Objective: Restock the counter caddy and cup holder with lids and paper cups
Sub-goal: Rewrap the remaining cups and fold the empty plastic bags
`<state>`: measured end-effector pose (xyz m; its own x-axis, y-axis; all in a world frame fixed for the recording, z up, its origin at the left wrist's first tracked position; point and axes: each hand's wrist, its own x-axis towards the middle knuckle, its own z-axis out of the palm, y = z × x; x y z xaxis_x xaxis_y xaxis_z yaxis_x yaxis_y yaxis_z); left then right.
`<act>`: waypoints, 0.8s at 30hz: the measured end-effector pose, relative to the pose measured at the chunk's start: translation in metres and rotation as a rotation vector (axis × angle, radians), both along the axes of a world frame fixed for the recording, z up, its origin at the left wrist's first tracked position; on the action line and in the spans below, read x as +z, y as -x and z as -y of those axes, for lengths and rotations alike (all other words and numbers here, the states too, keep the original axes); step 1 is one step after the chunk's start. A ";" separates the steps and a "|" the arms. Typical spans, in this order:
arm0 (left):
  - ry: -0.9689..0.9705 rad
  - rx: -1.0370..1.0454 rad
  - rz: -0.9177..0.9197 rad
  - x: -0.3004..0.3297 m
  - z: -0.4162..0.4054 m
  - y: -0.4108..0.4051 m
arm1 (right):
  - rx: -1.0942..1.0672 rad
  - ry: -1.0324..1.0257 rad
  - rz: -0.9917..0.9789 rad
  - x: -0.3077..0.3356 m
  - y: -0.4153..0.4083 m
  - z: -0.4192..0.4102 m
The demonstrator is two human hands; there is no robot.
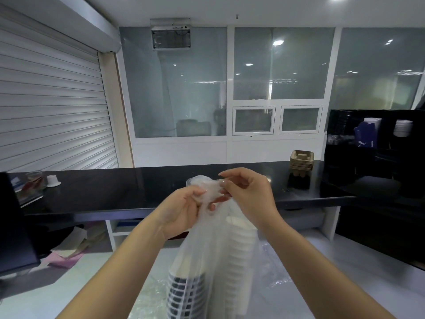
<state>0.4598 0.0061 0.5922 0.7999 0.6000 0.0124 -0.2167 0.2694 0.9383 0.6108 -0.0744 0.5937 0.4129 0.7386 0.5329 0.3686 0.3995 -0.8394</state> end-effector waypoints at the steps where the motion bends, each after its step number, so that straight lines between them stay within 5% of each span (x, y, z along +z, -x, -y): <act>1: -0.101 0.008 -0.004 0.000 0.004 -0.003 | 0.028 0.003 -0.021 0.000 0.003 0.001; 6: -0.525 0.318 -0.196 -0.004 0.021 -0.020 | 0.080 0.022 -0.033 0.002 0.007 0.003; 12: -0.252 0.213 -0.113 -0.006 0.017 -0.017 | -0.013 -0.037 -0.010 0.000 -0.001 0.004; 17: -0.327 0.258 -0.215 -0.018 0.004 -0.004 | -0.017 -0.110 -0.025 -0.010 -0.005 0.012; 24: -0.187 0.257 -0.123 -0.015 0.005 -0.008 | 0.172 -0.047 0.007 -0.021 -0.005 0.014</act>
